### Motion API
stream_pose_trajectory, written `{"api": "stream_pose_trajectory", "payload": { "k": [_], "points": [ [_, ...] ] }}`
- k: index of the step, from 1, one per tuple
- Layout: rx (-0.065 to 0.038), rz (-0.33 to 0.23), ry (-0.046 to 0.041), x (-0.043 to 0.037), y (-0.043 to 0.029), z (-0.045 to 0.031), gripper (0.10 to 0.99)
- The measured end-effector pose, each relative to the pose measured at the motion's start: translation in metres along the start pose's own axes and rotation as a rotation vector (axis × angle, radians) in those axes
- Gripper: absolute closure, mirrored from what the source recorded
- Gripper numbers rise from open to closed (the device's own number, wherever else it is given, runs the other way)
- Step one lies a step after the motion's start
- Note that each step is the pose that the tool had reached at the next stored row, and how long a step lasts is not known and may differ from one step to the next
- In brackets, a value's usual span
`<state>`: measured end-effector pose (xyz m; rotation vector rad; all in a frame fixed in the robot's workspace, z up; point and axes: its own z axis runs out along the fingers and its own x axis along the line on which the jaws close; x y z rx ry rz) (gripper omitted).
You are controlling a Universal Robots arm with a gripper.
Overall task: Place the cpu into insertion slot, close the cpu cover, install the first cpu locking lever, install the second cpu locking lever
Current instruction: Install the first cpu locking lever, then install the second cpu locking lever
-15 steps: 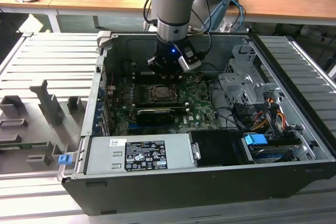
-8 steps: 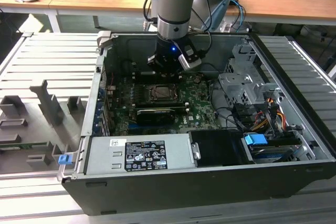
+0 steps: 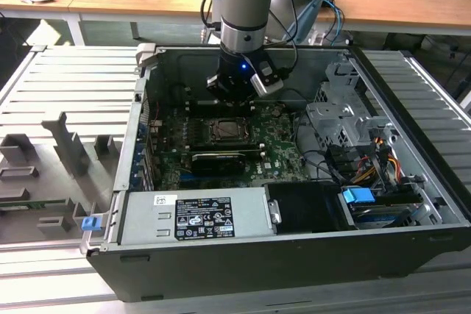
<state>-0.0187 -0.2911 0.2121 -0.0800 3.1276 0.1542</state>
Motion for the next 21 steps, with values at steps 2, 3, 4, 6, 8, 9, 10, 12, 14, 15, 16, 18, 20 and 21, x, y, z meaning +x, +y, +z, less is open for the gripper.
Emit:
{"api": "stream_pose_trajectory", "payload": {
  "k": [2, 3, 4, 6, 8, 9, 10, 12, 14, 15, 16, 18, 20, 21],
  "points": [
    [0.0, 0.0, -0.0001, 0.0001, -0.0007, 0.0, 0.98],
    [0.0, 0.0, 0.0, 0.0001, -0.0009, -0.0001, 0.98],
    [0.0, 0.0, 0.0, 0.0001, -0.0012, -0.0001, 0.98],
    [0.0, 0.0, 0.0, 0.0001, -0.0016, -0.0002, 0.98],
    [0.0, 0.0, 0.0, 0.0001, -0.0025, -0.0003, 0.98],
    [0.0, 0.0, 0.0, 0.0002, -0.0036, -0.0004, 0.98],
    [0.0, 0.0, 0.0, 0.0002, -0.0043, -0.0005, 0.98],
    [0.0, 0.0, 0.0, 0.0003, -0.0044, -0.0027, 0.98],
    [0.0, 0.0, 0.0, 0.0001, -0.0037, -0.0092, 0.98],
    [0.001, 0.0, 0.0001, 0.0001, -0.0035, -0.012, 0.98],
    [0.001, 0.0, 0.0001, 0.0001, -0.0032, -0.0151, 0.98],
    [0.001, 0.0, 0.0001, 0.0, -0.0025, -0.0217, 0.98],
    [0.003, 0.0, 0.0002, -0.0001, -0.0018, -0.0296, 0.98],
    [0.005, 0.0, 0.0002, -0.0001, -0.0018, -0.0325, 0.98]
  ]
}}
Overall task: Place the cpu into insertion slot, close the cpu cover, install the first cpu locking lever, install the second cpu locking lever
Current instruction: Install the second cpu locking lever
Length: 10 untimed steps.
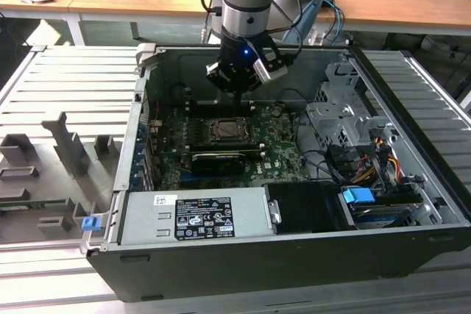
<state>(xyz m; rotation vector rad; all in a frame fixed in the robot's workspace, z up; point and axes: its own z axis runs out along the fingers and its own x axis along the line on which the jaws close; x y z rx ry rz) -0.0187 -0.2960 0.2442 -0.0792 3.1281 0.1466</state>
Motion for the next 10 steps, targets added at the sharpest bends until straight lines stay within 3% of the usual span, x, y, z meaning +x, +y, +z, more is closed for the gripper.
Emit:
{"api": "stream_pose_trajectory", "payload": {
  "k": [10],
  "points": [
    [0.0, 0.001, 0.0001, 0.0002, -0.0043, 0.0, 0.98]
  ]
}}
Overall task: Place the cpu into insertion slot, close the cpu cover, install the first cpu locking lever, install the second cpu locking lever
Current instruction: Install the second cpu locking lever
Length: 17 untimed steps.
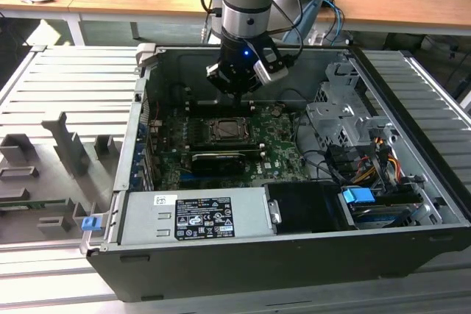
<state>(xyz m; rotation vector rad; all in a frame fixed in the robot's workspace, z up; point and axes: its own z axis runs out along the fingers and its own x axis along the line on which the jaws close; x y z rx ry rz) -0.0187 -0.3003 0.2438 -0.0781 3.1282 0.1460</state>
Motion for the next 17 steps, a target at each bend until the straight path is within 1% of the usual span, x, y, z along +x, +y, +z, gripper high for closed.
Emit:
{"api": "stream_pose_trajectory", "payload": {
  "k": [6, 10, 13, 14, 15, 16, 17],
  "points": [
    [0.0, 0.0, 0.0, 0.0003, -0.0056, -0.0004, 0.98],
    [0.0, 0.0, -0.0001, 0.0004, -0.0081, -0.0006, 0.98],
    [0.0, 0.0, -0.0001, 0.0006, -0.0126, -0.001, 0.98],
    [0.0, 0.0, -0.0001, 0.0009, -0.017, -0.0013, 0.98],
    [0.0, 0.0, -0.0001, 0.0012, -0.0234, -0.0018, 0.98],
    [0.0, 0.0, -0.0001, 0.0016, -0.0315, -0.0024, 0.98],
    [0.0, 0.0, -0.0001, 0.0017, -0.0353, -0.0027, 0.98]
  ]
}}
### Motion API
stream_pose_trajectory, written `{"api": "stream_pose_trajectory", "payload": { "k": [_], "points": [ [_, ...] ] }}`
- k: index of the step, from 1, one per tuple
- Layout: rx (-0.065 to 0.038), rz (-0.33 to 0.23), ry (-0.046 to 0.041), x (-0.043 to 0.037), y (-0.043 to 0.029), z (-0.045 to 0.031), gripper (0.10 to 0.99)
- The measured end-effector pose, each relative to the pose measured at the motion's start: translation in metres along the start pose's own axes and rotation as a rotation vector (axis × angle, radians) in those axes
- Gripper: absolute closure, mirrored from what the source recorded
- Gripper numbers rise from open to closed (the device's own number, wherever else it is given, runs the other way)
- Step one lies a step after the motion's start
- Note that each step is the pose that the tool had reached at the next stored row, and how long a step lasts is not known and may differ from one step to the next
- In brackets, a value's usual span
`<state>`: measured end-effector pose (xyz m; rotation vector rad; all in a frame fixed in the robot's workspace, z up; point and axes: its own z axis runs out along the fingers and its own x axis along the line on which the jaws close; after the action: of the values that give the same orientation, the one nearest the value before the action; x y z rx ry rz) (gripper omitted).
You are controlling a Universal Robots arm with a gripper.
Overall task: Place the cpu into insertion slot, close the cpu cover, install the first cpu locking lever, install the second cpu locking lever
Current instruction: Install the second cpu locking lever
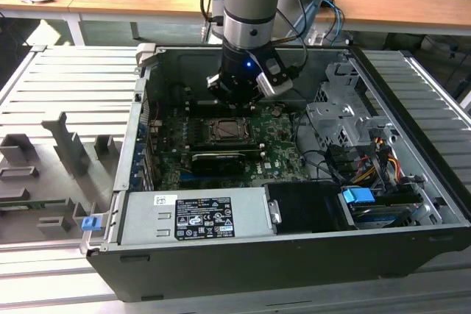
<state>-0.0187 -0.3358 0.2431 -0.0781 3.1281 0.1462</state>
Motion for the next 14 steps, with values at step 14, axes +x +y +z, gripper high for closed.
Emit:
{"api": "stream_pose_trajectory", "payload": {
  "k": [14],
  "points": [
    [-0.043, -0.012, 0.0003, 0.0024, -0.0422, 0.0025, 0.98]
  ]
}}
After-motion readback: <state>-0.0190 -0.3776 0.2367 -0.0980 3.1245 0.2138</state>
